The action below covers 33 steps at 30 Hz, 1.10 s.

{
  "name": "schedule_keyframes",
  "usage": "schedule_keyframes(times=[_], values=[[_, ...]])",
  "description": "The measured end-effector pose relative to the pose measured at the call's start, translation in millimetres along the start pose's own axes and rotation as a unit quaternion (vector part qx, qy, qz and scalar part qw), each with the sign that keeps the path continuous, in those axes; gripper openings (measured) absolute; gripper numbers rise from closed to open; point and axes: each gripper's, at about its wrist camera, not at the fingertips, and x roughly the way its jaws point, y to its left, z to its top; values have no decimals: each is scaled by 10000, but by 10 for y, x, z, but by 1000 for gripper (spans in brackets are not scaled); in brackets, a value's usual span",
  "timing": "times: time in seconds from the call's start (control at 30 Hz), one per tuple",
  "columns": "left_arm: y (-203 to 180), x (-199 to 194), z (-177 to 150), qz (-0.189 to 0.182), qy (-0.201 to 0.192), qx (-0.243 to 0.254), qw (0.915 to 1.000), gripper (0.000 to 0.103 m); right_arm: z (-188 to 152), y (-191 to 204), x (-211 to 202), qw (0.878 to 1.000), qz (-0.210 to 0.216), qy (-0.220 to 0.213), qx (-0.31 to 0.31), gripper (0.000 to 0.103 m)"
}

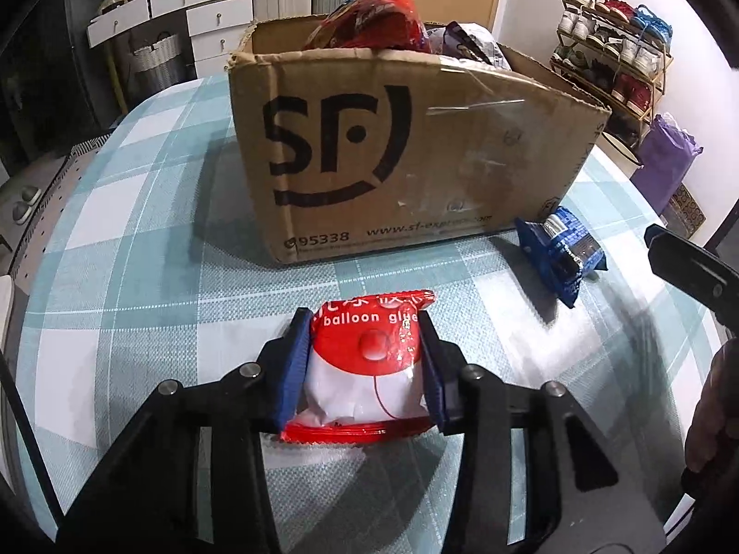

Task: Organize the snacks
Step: 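Lower the right gripper onto the blue biscuit pack and close it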

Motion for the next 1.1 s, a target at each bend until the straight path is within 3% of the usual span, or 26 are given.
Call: schedule_keyframes(times=[0.43,1.1], values=[[-159,-419,-217,-93,-123,-21,9999,40,-20,-16,59,9999,-37,94,-32,92],[-85,-722,-297,-41,-255,-116,9996,40,78,-48,615,9977,-49,671,-78,89]])
